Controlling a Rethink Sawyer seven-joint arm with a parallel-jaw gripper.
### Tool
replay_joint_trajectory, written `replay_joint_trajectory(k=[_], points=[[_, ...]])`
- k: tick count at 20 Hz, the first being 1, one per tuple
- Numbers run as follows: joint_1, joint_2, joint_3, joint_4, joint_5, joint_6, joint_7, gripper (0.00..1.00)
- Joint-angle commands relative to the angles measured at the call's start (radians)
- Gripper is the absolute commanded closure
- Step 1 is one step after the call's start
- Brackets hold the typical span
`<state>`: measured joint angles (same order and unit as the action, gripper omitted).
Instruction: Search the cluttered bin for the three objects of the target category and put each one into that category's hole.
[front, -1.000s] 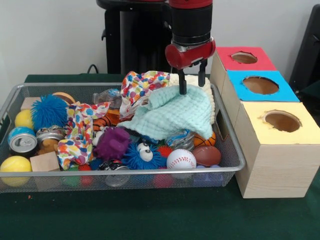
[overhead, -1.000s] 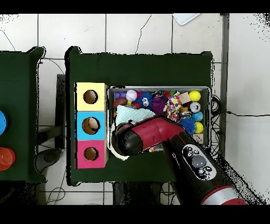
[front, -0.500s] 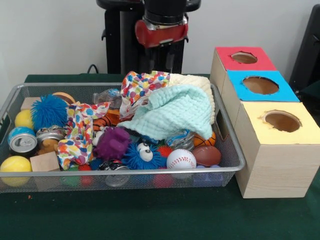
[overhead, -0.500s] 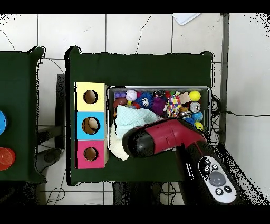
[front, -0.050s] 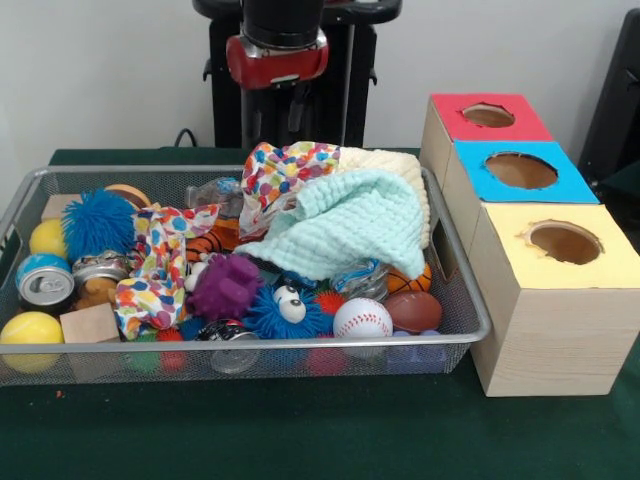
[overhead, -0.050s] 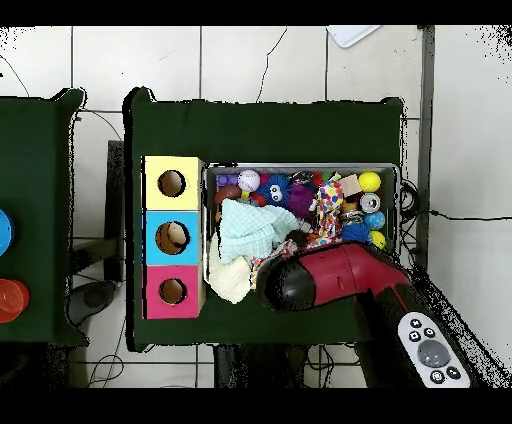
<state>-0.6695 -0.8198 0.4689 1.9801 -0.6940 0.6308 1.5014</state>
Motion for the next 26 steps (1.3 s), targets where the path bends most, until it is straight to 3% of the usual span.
replay_joint_trajectory(k=[1,5,14,15,19,22,26], points=[[-0.03,0.25,-0.064,0.044,-0.129,-0.283,0.095,0.0],[-0.019,0.324,-0.082,0.024,-0.133,-0.336,0.109,0.0],[0.008,0.307,-0.137,0.038,-0.122,-0.379,0.081,0.0],[0.014,0.305,-0.145,0.038,-0.122,-0.38,0.08,1.0],[0.042,0.249,-0.165,0.051,-0.107,-0.35,0.081,1.0],[0.063,0.08,-0.165,0.106,-0.046,-0.253,0.058,1.0],[0.095,-0.231,-0.146,0.175,0.119,0.023,-0.087,1.0]])
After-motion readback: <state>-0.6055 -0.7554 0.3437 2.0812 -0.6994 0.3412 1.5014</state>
